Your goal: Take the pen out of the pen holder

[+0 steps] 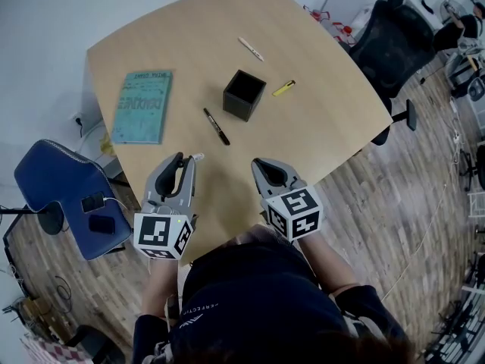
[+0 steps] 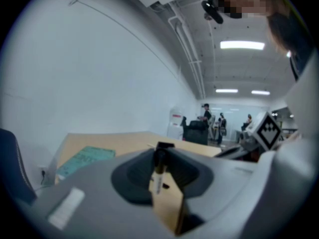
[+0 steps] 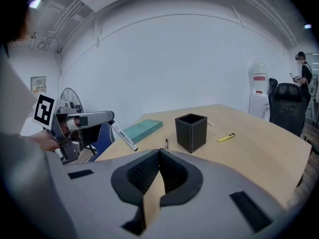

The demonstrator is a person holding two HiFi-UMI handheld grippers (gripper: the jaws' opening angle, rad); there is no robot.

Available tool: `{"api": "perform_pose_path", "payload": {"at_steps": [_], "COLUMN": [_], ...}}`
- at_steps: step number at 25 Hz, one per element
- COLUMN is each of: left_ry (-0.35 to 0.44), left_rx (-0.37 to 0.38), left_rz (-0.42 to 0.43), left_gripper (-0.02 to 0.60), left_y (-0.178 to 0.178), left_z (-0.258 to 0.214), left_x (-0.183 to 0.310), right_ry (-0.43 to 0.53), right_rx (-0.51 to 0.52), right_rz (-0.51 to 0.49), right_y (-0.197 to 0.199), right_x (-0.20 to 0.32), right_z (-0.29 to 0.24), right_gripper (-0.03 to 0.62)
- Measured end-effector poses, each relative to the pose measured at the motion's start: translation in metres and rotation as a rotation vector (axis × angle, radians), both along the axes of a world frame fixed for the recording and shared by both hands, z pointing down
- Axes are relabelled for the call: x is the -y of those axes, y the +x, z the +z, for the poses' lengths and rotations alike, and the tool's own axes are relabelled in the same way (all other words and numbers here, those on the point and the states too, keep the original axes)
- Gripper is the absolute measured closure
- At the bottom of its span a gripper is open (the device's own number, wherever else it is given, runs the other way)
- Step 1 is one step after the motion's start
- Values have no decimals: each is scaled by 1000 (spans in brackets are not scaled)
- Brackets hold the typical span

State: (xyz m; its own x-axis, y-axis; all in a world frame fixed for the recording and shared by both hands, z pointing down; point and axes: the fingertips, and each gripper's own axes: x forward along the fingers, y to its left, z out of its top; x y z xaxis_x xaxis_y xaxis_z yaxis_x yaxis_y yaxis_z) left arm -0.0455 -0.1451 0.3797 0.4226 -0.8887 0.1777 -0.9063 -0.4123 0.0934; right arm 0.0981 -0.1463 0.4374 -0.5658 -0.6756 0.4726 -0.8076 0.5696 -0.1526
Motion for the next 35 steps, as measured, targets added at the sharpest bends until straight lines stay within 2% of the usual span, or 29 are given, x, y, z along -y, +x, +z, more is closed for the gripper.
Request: {"api": "perform_pose_path", "payload": {"at_steps": [13, 35], "left_ry": [-52, -49], "left_rx": [24, 27], "left_rz": [-28, -26], "left_gripper": [495, 494], "left_y": [-8, -3], "left_z": [19, 20], "left_x": [-21, -18], "right_ry": [-6, -21], "right_rx": [-24, -24], "right_rz": [-6, -22], "right_y": [5, 8], "right_x": [-7, -7], "right_z": [4, 7], "right_gripper": [592, 592]}}
